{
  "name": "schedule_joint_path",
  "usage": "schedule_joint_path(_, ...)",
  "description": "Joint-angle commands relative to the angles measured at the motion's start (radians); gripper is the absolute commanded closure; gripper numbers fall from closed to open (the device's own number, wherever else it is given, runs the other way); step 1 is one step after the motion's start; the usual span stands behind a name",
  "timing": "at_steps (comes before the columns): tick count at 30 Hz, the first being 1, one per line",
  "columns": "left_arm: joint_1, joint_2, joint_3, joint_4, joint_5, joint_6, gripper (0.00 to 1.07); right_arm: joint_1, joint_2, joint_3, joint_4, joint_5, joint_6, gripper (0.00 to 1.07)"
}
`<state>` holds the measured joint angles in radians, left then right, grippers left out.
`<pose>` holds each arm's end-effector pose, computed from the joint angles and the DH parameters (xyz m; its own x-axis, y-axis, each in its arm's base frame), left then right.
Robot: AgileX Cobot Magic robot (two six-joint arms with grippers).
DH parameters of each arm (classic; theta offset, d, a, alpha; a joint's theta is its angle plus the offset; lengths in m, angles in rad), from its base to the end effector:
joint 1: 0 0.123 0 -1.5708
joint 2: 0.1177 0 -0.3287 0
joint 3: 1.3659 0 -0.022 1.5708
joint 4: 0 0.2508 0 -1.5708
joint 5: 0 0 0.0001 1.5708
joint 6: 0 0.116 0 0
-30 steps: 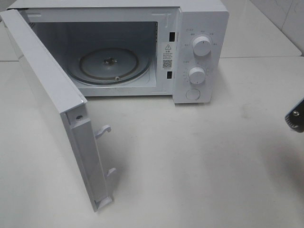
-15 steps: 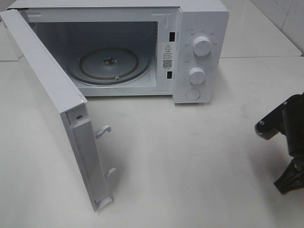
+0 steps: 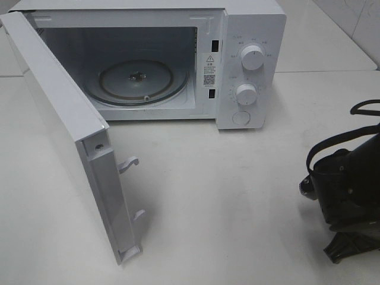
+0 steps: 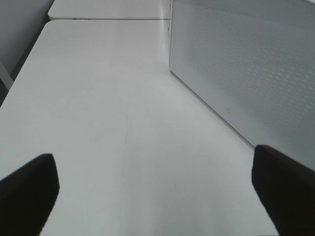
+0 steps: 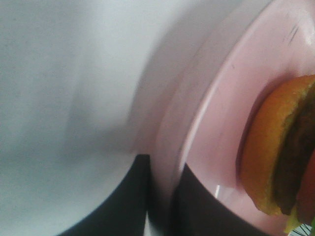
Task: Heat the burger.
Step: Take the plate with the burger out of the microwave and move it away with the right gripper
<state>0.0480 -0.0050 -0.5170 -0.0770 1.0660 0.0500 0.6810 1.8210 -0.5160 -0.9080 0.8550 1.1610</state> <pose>-0.0292 -0.0092 0.2705 -0.4393 -0.0084 -0.8983 0.0181 0.9997 -0.0182 0.1999 0.0731 0.1120 -0.9507 -0.3092 -0.0235 -0.2261 0.7430 -0.6300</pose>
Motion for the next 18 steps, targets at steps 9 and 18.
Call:
schedule_joint_path(9, 0.002, -0.019, 0.001, -0.002, 0.004, -0.004, 0.07, -0.003, 0.067, -0.001, -0.037, -0.029, 0.023, 0.84)
schedule_joint_path(18, 0.002, -0.019, 0.001, -0.002, 0.004, -0.004, 0.07, -0.003, 0.016, -0.001, 0.009, -0.028, -0.032, 0.57)
